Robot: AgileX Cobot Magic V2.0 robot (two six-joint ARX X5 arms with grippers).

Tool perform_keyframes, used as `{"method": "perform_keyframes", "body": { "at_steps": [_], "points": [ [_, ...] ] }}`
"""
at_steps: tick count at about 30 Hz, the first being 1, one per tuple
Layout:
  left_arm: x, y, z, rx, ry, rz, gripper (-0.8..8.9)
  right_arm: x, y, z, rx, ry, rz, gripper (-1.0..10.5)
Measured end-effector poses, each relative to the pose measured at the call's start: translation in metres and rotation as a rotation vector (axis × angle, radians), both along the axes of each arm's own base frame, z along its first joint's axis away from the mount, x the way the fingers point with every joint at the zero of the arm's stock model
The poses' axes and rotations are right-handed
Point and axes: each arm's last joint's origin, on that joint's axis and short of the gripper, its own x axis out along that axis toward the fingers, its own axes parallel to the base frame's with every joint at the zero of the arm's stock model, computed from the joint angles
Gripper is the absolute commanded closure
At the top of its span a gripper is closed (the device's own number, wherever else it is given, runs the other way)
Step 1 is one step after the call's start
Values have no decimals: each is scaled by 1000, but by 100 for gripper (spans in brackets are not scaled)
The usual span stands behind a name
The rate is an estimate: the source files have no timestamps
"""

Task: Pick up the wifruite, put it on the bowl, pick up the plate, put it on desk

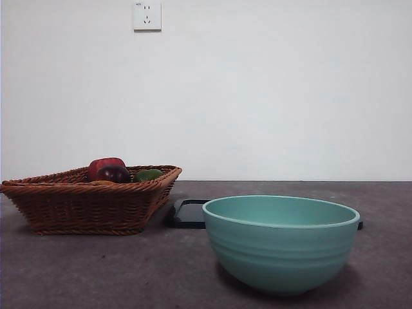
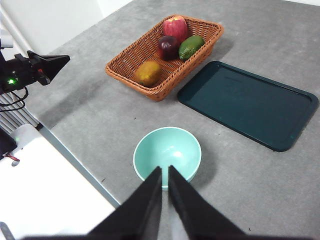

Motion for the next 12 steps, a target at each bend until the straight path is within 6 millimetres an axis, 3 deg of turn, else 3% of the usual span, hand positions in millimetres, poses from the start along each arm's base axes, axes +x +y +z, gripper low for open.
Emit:
{"method": "perform_keyframes", "body": {
  "at_steps": [12],
  "points": [
    [2,2,-2,-4,-35,21,798,0,0,0,0,0,0,932]
  ]
}}
